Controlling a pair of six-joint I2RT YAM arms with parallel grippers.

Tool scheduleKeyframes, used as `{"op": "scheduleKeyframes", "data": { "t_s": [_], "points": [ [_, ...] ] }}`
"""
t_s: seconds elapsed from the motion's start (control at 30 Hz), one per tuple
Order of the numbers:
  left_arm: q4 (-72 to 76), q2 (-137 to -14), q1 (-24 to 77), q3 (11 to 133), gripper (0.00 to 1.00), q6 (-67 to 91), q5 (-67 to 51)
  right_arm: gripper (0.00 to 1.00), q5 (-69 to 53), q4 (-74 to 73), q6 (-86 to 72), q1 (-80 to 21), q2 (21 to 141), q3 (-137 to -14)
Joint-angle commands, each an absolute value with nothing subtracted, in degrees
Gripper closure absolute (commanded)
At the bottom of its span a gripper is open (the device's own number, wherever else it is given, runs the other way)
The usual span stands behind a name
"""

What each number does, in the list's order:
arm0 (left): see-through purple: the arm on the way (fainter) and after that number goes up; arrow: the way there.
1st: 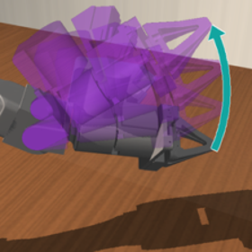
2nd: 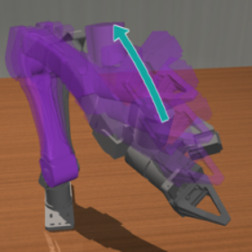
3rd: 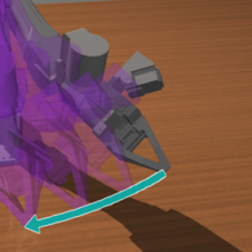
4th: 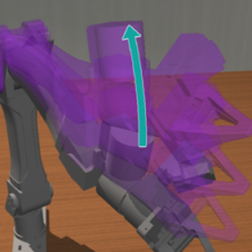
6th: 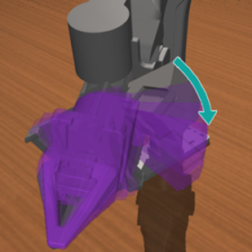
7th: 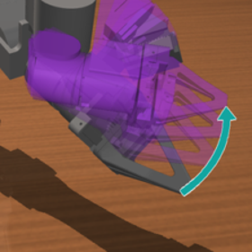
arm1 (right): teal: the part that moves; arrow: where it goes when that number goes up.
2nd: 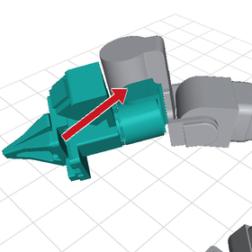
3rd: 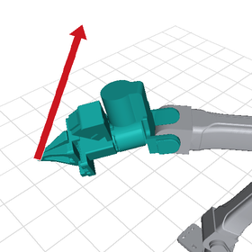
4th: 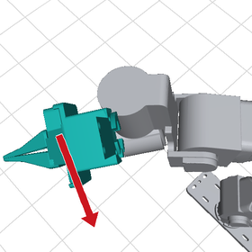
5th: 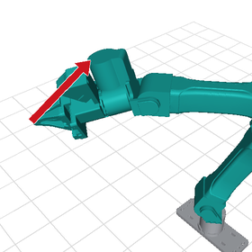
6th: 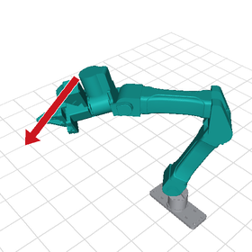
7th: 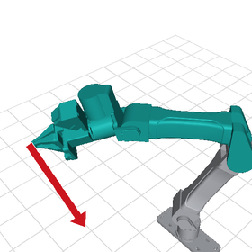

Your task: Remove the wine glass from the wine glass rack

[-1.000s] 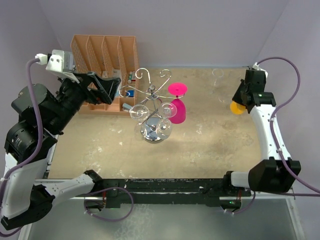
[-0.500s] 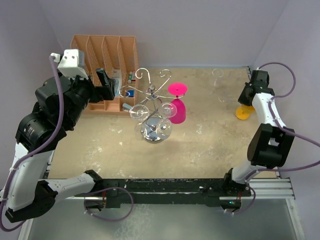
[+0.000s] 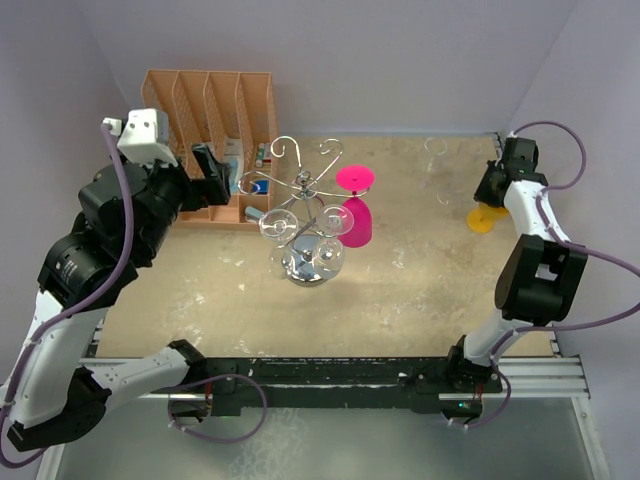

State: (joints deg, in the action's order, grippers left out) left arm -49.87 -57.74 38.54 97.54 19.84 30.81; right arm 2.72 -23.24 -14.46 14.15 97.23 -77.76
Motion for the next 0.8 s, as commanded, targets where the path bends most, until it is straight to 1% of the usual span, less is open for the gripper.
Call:
{"op": "scheduleKeyframes", "data": {
  "t_s": [0.0,0.1,0.27,0.33,0.43,0.5,0.53,0.67,0.77],
  "points": [
    [-42.77,-55.32,38.50,93.16,0.01,17.96,30.16,0.77,1.57,-22.73,-13.85,14.22,96.95,-80.31],
    [-41.25,-53.43,38.43,89.88,0.01,19.49,31.46,0.68,0.95,-23.11,-13.64,14.16,96.65,-81.23],
    [-49.20,-59.39,38.47,96.97,0.01,20.73,26.09,0.47,-1.40,-22.77,-12.96,14.21,92.73,-82.02],
    [-49.68,-60.31,38.50,98.27,0.01,22.77,25.33,0.37,-1.76,-22.68,-12.79,14.20,90.59,-82.25],
    [-49.11,-60.45,38.49,98.65,0.01,23.99,22.80,0.27,-1.67,-23.11,-12.26,14.22,87.47,-82.92],
    [-49.03,-60.47,38.49,98.94,0.01,25.53,22.50,0.22,-1.26,-22.43,-10.88,14.18,84.96,-83.08],
    [-48.62,-60.39,38.47,98.94,0.01,26.24,22.41,0.21,-2.54,-21.66,-10.48,14.10,83.58,-82.99],
    [-44.51,-59.29,38.50,97.24,0.01,29.70,18.54,0.18,-11.53,-18.76,-11.29,14.05,77.77,-81.59],
    [-39.79,-57.89,38.49,94.71,0.01,33.57,17.76,0.16,-18.57,-16.73,-12.23,13.60,73.70,-81.07]
  ]
}}
